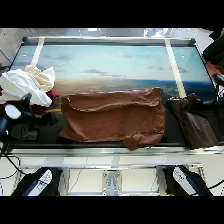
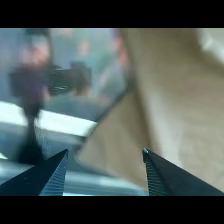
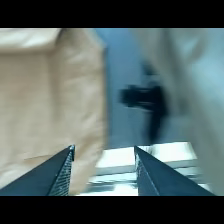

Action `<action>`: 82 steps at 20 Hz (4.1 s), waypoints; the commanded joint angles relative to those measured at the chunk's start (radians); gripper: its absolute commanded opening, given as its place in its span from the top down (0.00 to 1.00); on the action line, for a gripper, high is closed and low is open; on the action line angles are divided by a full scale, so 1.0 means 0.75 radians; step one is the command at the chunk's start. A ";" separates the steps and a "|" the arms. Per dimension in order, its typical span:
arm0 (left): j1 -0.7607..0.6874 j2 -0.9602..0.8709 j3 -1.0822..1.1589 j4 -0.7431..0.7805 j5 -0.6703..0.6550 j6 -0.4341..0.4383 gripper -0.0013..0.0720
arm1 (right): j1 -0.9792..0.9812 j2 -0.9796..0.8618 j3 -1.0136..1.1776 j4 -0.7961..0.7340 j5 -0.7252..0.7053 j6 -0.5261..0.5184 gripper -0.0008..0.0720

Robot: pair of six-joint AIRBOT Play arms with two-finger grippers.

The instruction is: Fold the shirts.

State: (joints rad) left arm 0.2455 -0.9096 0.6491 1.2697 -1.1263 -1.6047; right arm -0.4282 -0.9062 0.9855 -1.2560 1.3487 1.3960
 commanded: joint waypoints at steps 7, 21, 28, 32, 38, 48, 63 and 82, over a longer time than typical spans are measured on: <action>0.050 0.235 -0.488 -0.246 0.295 -0.274 0.27 | -0.109 0.122 -0.259 0.499 -0.141 -0.109 0.39; 0.049 0.056 -0.547 -0.419 0.560 -0.270 0.97 | -0.109 0.234 -0.262 0.449 -0.073 -0.106 0.39; 0.049 0.084 -0.547 -0.418 0.544 -0.249 0.97 | -0.109 0.095 -0.693 0.223 -0.006 0.089 0.39; 0.049 0.119 -0.547 -0.418 0.539 -0.250 0.97 | -0.109 -0.142 -0.767 0.315 -0.067 -0.004 0.39; 0.049 0.132 -0.547 -0.418 0.539 -0.250 0.97 | -0.036 -0.202 -0.776 0.307 -0.122 -0.003 0.47; 0.051 0.228 -0.514 -0.417 0.499 -0.249 0.97 | 0.232 -0.174 -0.788 0.731 -0.194 -0.158 0.98; 0.387 0.923 -0.258 -0.422 -0.024 -0.095 0.97 | 0.231 0.394 -0.429 0.464 0.011 0.207 0.98; -0.081 -0.500 0.374 0.023 0.543 0.010 0.97 | 0.403 -0.914 0.386 0.542 -0.603 -0.014 0.98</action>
State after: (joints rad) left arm 0.2008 -1.2282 0.9165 1.1522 -0.7738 -1.5330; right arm -0.1387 -1.4727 1.2282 -0.8291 0.9661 1.3876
